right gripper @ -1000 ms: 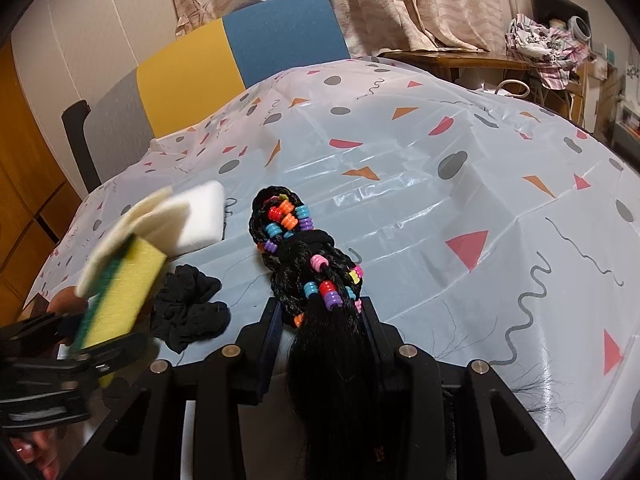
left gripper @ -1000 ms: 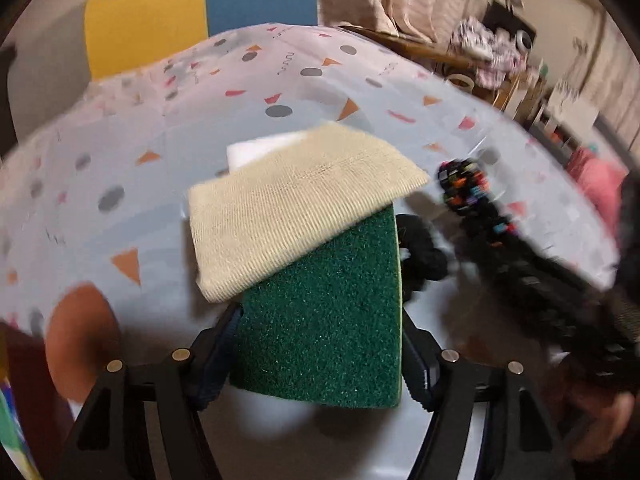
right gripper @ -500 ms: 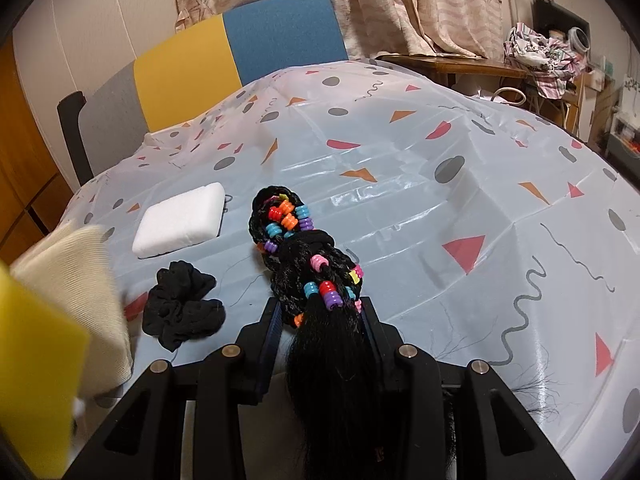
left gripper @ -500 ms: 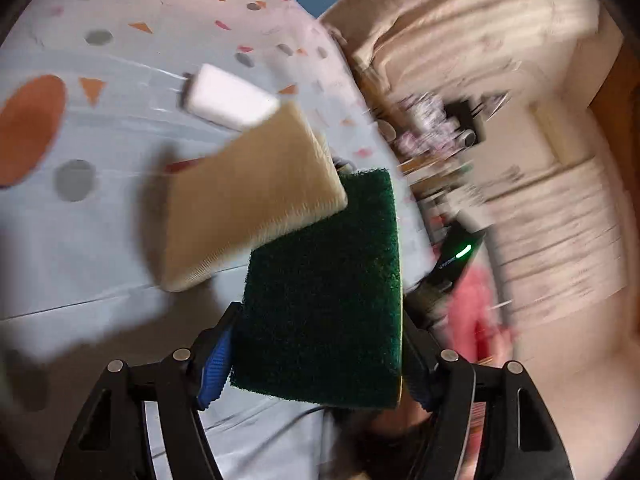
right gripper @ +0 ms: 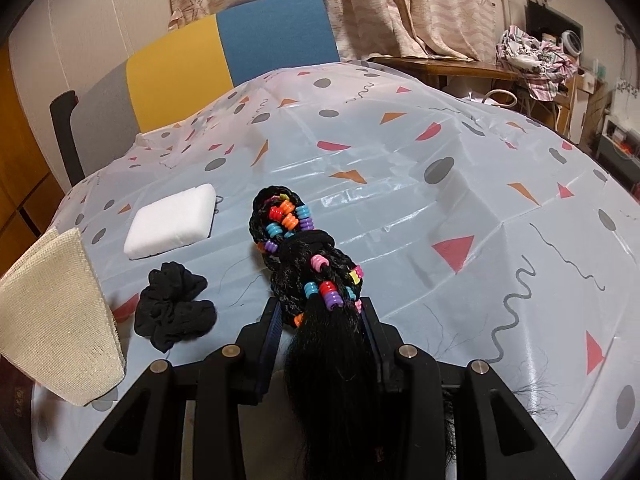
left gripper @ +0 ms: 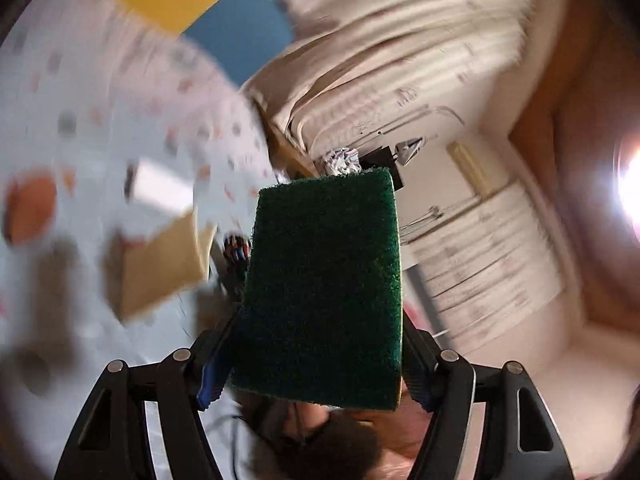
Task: Organize rigid objects
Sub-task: 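Carry the green sponge over the gold tray with the left tool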
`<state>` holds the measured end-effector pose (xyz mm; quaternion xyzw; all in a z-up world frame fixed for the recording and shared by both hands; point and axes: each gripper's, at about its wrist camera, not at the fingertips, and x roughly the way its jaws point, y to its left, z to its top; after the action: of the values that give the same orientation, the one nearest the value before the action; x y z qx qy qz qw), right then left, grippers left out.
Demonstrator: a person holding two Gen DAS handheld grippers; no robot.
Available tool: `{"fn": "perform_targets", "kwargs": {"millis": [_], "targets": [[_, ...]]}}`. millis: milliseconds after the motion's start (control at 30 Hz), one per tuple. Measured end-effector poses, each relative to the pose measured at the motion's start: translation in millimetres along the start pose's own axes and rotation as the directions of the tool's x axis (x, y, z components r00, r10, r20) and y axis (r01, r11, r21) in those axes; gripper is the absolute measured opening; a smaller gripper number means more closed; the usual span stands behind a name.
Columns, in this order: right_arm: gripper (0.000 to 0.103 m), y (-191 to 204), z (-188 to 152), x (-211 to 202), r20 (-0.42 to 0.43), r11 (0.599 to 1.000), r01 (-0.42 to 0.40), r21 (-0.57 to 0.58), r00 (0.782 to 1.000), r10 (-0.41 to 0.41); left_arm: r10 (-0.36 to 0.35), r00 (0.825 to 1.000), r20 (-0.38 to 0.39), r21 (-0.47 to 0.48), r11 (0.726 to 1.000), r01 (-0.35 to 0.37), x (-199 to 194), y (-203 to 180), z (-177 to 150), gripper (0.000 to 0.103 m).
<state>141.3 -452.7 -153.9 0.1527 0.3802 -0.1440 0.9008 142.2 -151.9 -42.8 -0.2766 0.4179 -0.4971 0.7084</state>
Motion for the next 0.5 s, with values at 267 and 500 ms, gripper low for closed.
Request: {"fn": "perform_targets", "kwargs": {"millis": [267, 500], "targets": [[0.038, 5, -1, -1, -0.001, 0.999, 0.034, -0.024, 0.999, -0.034, 0.360, 0.931, 0.065, 0.151, 0.918, -0.365, -26, -10, -15, 0.072], [0.038, 8, -5, -7, 0.009, 0.997, 0.061, -0.037, 0.998, -0.061, 0.506, 0.858, 0.089, 0.162, 0.842, -0.514, -64, 10, -36, 0.072]]}}
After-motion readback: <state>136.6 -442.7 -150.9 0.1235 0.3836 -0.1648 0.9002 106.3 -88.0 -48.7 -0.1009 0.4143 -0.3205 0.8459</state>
